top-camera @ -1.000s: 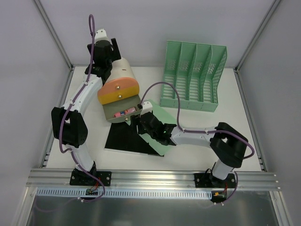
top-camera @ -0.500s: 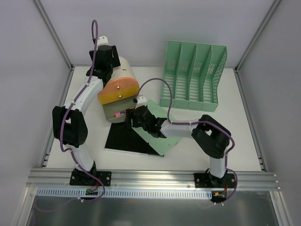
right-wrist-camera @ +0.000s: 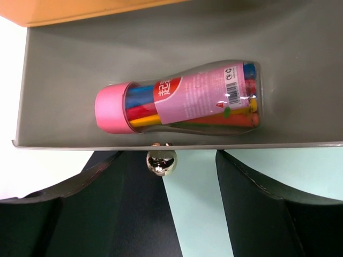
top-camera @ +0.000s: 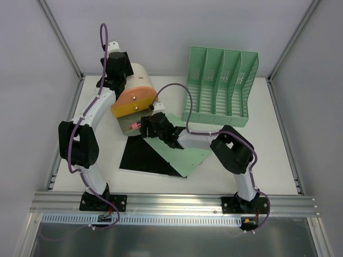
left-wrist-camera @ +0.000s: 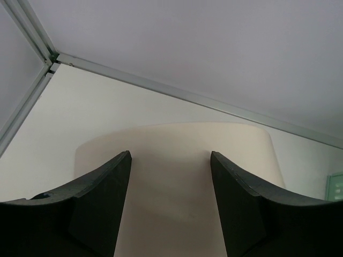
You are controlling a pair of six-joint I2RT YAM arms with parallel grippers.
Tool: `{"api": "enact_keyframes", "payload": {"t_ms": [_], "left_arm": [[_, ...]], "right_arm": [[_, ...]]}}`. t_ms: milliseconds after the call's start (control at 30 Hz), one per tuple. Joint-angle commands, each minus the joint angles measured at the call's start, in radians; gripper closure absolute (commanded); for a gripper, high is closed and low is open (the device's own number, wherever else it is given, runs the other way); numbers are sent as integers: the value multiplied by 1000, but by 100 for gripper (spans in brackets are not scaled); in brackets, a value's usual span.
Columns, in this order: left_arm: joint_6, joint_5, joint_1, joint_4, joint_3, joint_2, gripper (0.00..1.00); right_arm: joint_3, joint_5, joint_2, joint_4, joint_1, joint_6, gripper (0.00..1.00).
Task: Organize the desk
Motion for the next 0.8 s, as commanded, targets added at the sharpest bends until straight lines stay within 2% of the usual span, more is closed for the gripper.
{"api": "enact_keyframes", "payload": {"t_ms": [0,200,567,767], "left_arm": [[-50,73,-11,-128,-57,-4,39],[-44,89,-11,-138,-63,-7,42],[-24,111,-11,-142,-90,-42,53],[-26,114,-11,-154,-95,-50,55]], "right_arm": [[98,-3,37,80,-26,-28,28],[182,-34,114,107,-28,-23,28],[198,-9,189,273,-33,-46,27],[191,18,194,357,-34,-69,27]]}}
